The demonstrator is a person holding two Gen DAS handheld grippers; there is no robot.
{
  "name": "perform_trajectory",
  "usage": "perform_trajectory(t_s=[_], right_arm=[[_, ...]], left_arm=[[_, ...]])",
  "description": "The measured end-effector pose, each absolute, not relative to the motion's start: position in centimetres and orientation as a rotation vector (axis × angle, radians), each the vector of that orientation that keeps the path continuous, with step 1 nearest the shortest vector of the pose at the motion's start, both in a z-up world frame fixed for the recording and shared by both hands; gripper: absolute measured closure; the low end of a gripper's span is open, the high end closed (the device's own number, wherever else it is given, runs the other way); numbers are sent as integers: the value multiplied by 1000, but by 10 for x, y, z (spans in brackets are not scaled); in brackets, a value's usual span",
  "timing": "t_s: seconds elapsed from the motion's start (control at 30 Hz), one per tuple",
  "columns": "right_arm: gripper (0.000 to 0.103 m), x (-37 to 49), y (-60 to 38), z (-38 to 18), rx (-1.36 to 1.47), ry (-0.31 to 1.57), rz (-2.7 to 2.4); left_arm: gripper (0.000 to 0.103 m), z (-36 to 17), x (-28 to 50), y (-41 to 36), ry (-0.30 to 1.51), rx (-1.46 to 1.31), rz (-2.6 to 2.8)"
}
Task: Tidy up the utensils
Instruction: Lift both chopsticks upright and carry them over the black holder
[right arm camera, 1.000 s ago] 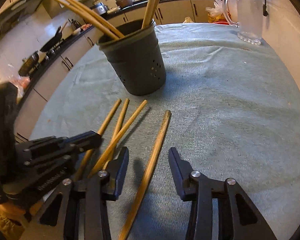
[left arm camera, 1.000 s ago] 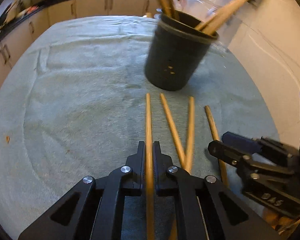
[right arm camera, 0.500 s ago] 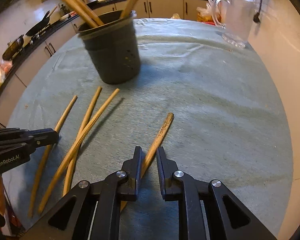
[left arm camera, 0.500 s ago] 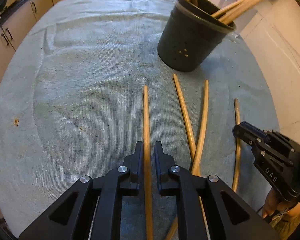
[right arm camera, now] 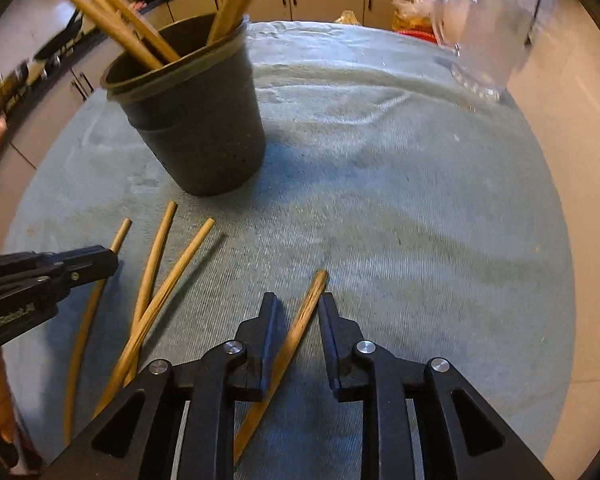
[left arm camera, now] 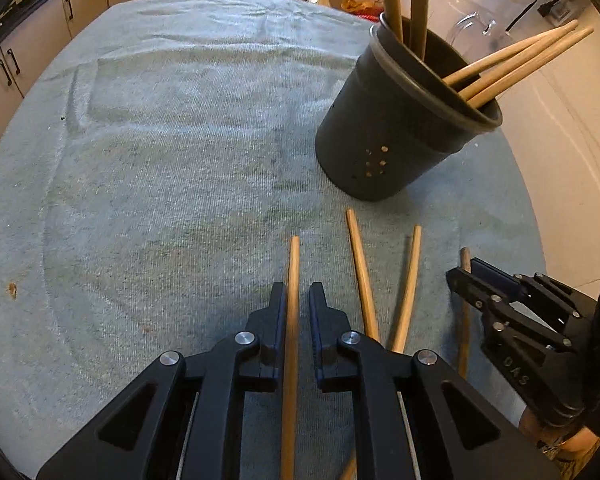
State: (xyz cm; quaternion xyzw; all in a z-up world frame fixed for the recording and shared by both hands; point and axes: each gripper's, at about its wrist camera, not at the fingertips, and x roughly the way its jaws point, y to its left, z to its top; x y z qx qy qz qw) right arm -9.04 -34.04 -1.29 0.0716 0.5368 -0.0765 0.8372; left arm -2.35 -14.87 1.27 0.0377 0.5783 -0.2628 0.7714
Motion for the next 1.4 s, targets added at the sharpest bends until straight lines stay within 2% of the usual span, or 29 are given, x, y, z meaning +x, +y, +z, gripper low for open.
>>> perform_trajectory(t_s=[0.1, 0.13, 0.17, 0.23, 0.43, 0.73, 0.9, 1.4], right_arm=[[81, -87, -336, -12, 140, 1124, -174], [88, -88, -334, -12, 137, 1120, -168], [92, -88, -332, -12, 136, 1118, -168], [95, -87, -333, -10, 164, 1112, -158], [95, -111, -342, 29, 255, 926, -102], [95, -173, -345, 101, 322, 575, -130], [95, -214, -341, 122, 337, 389, -219], [95, -270, -332, 139, 328, 301, -282]], left_arm=[[94, 12, -29, -146, 1217, 53, -580], [98, 11, -28, -150, 1208, 54, -578], [98, 13, -33, -148, 1197, 54, -581], [98, 16, -37, -145, 1187, 47, -578], [98, 52, -56, -123, 1083, -5, -585], [98, 130, -106, -94, 826, -54, -579], [98, 160, -129, -77, 679, -52, -545], [98, 172, -171, -57, 622, -98, -569]])
